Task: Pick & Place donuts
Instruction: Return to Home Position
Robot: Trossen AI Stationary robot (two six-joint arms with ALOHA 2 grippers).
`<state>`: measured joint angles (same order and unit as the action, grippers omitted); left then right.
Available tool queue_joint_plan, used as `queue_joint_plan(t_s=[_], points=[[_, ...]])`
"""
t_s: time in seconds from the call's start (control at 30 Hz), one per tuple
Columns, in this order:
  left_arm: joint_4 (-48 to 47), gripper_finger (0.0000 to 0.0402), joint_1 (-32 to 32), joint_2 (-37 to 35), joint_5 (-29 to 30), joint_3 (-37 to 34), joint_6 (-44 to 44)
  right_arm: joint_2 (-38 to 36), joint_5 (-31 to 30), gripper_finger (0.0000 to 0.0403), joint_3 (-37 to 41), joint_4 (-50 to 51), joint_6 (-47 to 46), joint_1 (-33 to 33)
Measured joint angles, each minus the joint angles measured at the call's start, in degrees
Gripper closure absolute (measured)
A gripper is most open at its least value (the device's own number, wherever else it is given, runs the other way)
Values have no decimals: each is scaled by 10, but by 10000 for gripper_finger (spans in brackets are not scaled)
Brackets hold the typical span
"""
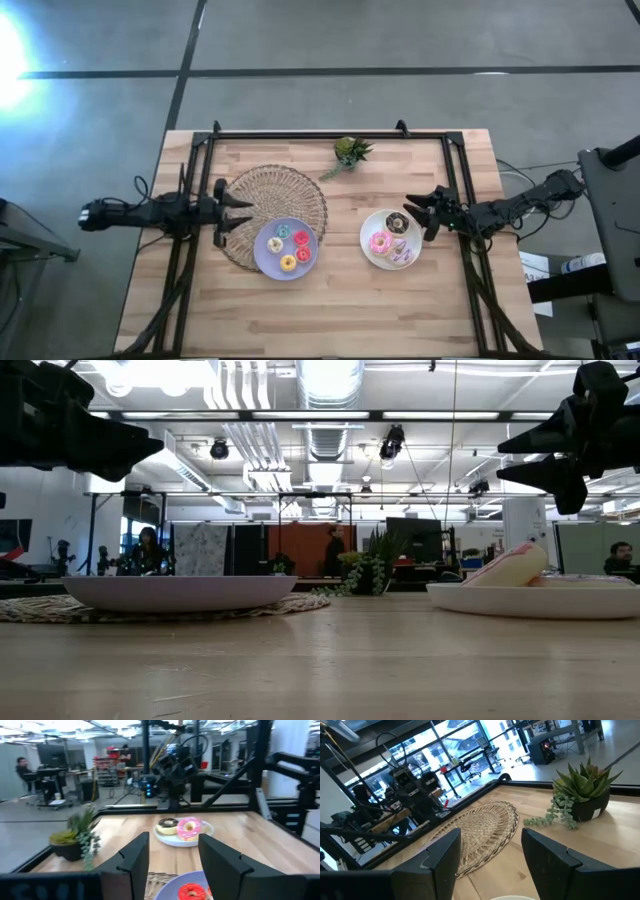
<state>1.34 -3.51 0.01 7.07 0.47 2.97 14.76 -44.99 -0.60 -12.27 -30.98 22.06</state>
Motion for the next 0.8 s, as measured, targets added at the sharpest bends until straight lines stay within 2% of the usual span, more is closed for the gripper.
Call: queue_joint_plan(t_s=[0.8], points=[[12,257,-10,0,0,-1,-65,0,0,202,0,0,0,0]])
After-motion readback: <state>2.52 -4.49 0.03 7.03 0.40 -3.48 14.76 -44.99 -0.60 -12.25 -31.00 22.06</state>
